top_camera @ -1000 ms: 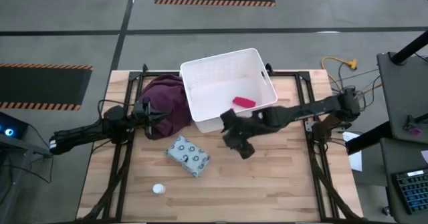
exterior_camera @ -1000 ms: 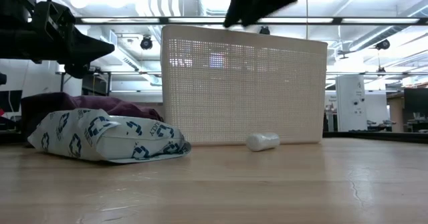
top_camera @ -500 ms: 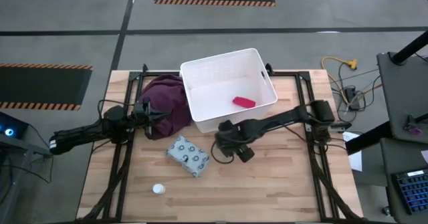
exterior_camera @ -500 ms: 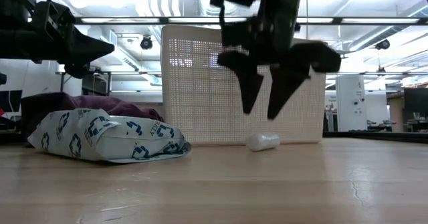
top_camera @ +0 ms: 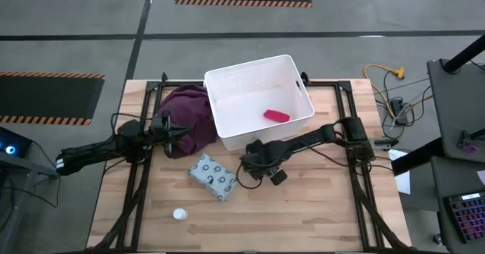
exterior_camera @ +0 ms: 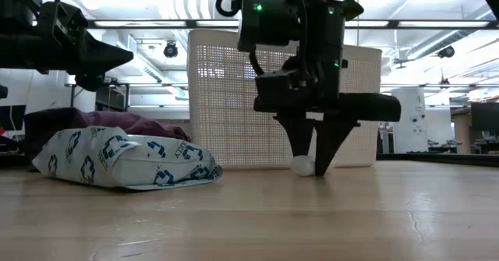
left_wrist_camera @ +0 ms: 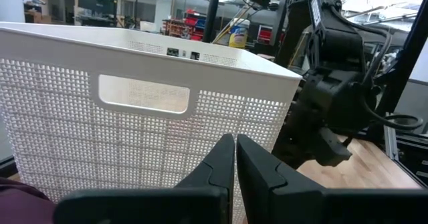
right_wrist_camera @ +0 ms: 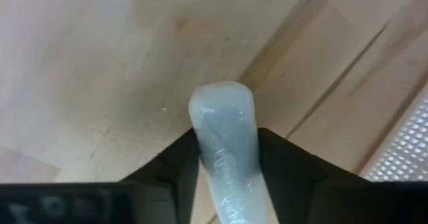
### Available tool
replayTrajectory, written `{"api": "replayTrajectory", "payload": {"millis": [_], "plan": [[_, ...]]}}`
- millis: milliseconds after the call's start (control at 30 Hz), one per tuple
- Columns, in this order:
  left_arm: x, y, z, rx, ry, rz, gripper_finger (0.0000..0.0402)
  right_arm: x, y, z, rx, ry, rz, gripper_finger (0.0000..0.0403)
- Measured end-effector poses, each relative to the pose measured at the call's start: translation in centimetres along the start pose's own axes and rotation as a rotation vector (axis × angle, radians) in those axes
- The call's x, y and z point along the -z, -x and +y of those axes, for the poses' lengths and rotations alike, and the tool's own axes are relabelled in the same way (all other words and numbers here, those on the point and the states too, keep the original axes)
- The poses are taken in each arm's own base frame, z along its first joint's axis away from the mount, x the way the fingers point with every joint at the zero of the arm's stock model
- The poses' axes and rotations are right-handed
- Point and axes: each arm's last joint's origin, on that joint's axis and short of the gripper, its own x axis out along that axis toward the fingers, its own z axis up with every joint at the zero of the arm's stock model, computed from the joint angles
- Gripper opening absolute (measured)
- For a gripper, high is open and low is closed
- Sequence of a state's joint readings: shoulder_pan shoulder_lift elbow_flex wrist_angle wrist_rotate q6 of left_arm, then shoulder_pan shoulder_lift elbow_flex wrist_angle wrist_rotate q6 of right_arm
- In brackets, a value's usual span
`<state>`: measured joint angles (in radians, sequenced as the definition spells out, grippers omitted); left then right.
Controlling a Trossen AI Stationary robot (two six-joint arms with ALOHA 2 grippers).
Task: Pick & place medical supplies in basket/bin
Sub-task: Put the rolled gauze into the white bin
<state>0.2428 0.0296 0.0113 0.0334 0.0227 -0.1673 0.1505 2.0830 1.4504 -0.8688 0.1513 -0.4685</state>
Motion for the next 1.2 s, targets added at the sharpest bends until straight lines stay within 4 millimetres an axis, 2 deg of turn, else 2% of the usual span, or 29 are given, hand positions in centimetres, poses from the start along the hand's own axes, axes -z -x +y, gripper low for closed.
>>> {"api": "replayTrajectory", "payload": {"millis": [167, 300, 467, 600, 667, 733, 867, 1000, 1100, 1200], "plan": [[0.0, 0.0, 0.0, 0.0, 0.0, 0.0, 0.0, 0.2, 1.3, 0.0, -0.047, -0.05, -0.048, 0.0064], [0.0, 0.0, 0.0, 0.0, 0.0, 0.001, 0.0, -0.1, 4.0, 0.0, -0.187, -0.086, -0.198, 0.0043], [0.0, 0.0, 0.0, -0.001, 0.0, 0.005, 0.0, -0.7, 10.2, -1.1, -0.319, -0.109, -0.52, 0.0054], [0.0, 0.0, 0.0, -0.001, 0.0, 0.004, 0.0, -0.2, 15.5, -3.6, -0.212, -0.211, -0.821, 0.0058], [0.0, 0.0, 0.0, -0.001, 0.0, 0.004, 0.0, 1.0, 17.7, -5.3, -0.151, -0.293, -0.947, 0.0057], [0.0, 0.0, 0.0, -0.001, 0.0, 0.004, 0.0, 2.6, 19.3, -7.0, -0.061, -0.409, -1.003, 0.0055], [0.0, 0.0, 0.0, -0.001, 0.0, 0.005, 0.0, 6.9, 21.1, -9.4, 0.256, -0.777, -0.894, 0.0055], [0.1, -0.1, 0.0, -0.002, 0.0, 0.009, 0.0, 11.5, 21.1, -11.2, 0.505, -1.048, -0.672, 0.0054], [0.1, -0.1, 0.0, -0.002, 0.0, 0.008, 0.0, 14.2, 20.1, -12.2, 0.482, -1.173, -0.545, 0.0054], [0.1, -0.1, 0.0, -0.002, 0.0, 0.008, 0.0, 16.1, 19.0, -13.5, 0.404, -1.24, -0.504, 0.0054]]}}
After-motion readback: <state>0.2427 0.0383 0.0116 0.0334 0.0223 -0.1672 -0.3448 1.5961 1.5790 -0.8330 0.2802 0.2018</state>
